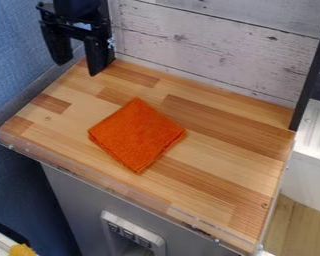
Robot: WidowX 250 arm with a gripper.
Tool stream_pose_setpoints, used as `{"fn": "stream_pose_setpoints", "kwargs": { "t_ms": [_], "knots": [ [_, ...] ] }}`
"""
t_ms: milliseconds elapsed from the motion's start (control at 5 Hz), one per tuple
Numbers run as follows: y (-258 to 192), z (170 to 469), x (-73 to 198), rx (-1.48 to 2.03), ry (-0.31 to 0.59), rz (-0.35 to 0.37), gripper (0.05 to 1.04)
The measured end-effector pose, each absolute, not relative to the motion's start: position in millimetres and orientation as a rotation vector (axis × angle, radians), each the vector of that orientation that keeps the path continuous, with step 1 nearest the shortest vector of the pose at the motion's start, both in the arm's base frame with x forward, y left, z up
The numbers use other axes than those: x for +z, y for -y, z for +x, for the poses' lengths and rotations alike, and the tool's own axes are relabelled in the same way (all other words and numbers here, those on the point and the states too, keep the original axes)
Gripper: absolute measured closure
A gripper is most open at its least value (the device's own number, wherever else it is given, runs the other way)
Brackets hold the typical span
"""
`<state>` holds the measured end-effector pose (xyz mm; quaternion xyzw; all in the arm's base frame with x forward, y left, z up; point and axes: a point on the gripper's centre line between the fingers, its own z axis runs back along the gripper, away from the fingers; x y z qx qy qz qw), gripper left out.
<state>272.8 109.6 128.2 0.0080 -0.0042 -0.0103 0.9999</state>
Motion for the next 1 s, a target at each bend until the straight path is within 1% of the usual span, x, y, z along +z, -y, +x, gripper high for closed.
{"fn": "stream_pose_setpoints", "kwargs": {
  "t_ms": [200,400,600,1000],
  "knots": [
    [-116,275,134,-0.014,0.026,0.022,0.089],
    [-125,279,137,-0.013,0.025,0.024,0.087],
    [-130,282,138,-0.014,0.016,0.020,0.085],
    [-134,278,137,0.013,-0.005,0.003,0.084]
  ]
}}
